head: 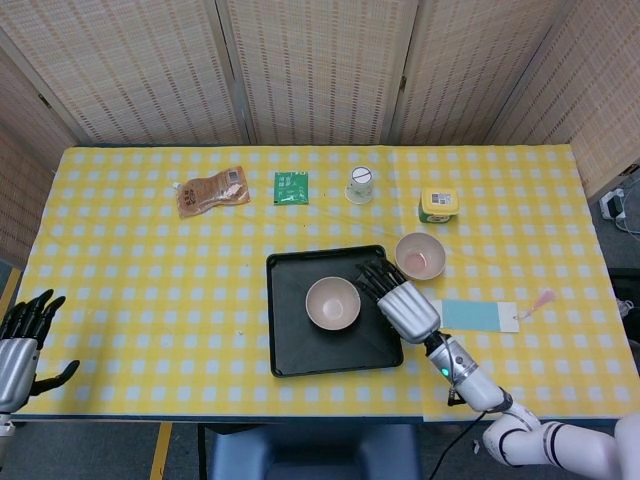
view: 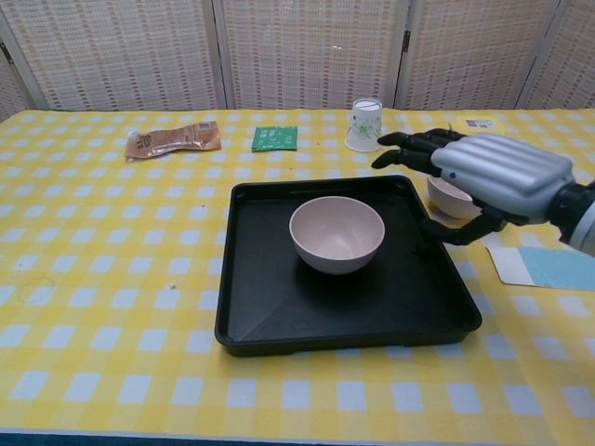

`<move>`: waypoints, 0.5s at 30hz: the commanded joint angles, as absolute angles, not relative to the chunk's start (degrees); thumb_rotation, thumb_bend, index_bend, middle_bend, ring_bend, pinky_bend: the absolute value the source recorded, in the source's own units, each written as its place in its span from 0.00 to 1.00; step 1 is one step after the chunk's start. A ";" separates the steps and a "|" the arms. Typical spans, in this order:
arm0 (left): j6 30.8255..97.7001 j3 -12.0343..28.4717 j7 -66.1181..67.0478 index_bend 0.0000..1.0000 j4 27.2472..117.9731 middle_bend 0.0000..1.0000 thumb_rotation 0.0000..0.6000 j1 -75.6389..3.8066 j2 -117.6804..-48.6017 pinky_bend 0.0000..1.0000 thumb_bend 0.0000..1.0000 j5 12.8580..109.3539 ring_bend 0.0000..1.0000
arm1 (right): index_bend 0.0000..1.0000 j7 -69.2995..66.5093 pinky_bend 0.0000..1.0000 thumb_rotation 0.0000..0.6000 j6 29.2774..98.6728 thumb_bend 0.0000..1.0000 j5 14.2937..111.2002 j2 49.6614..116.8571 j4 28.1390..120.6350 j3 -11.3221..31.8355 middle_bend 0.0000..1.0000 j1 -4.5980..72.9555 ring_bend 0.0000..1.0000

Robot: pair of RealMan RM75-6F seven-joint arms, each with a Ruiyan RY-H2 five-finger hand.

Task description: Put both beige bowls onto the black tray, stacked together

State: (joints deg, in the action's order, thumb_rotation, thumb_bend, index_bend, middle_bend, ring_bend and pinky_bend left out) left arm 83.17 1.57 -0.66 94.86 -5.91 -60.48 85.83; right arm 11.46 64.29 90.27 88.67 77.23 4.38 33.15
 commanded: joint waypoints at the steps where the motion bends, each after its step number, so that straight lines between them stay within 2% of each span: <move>1: 82.97 1.51 -0.06 0.00 94.95 0.00 1.00 -6.05 -60.75 0.05 0.27 85.90 0.00 | 0.17 9.38 0.00 1.00 66.09 0.49 87.54 86.38 75.59 4.72 0.00 30.62 0.00; 7: 82.25 1.35 1.52 0.00 95.18 0.00 1.00 -6.44 -61.52 0.05 0.27 85.93 0.00 | 0.24 6.99 0.00 1.00 67.05 0.49 84.59 85.83 70.32 4.83 0.00 28.29 0.00; 15: 81.30 1.19 2.31 0.00 95.19 0.00 1.00 -7.09 -62.14 0.05 0.27 86.20 0.00 | 0.36 3.25 0.00 1.00 68.44 0.49 83.57 88.54 62.72 6.07 0.00 27.84 0.00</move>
State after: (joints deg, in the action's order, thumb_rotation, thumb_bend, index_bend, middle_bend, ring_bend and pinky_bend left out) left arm 81.31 1.20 2.32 95.20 -7.07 -62.12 86.19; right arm 3.90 68.12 83.86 87.79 63.88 5.66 27.88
